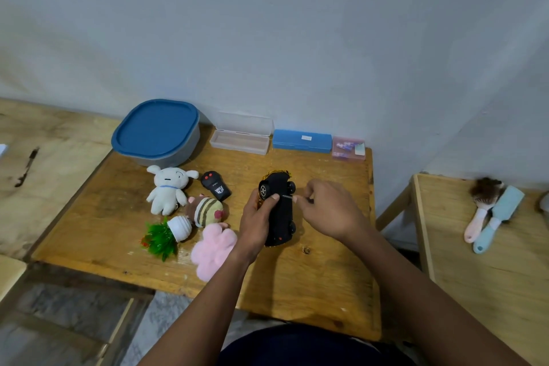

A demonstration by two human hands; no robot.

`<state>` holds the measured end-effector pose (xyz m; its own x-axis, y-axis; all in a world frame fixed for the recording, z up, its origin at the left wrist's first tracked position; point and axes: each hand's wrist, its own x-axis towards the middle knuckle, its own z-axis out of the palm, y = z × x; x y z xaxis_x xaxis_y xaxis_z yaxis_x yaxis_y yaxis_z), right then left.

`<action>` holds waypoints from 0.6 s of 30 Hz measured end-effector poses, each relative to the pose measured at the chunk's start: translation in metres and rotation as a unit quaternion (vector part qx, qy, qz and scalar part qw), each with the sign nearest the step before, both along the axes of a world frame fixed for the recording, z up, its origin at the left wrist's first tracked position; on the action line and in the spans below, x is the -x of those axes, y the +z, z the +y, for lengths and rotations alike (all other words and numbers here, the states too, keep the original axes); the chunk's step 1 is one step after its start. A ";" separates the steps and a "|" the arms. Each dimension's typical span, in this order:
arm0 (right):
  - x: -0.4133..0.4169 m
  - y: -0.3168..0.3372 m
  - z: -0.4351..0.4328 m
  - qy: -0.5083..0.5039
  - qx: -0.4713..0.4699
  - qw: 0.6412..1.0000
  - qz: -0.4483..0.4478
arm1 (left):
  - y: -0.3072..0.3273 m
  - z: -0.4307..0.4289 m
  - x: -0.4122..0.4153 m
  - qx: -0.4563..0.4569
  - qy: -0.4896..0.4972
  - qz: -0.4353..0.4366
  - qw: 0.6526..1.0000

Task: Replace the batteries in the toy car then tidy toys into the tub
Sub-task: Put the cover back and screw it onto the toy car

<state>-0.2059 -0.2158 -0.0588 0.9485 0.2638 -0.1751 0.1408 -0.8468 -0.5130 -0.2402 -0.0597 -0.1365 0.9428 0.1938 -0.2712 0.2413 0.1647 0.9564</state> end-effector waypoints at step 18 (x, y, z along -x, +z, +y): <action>0.000 0.007 0.002 0.013 0.015 0.999 -0.029 | -0.001 0.000 -0.001 0.014 -0.001 0.014 1.000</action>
<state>-0.2058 -0.2139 -0.0520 0.9506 0.2831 -0.1274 0.1912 -0.8572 -0.4781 -0.2395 -0.0597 -0.1378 0.9351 0.1839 -0.3028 0.2684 0.1901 0.9444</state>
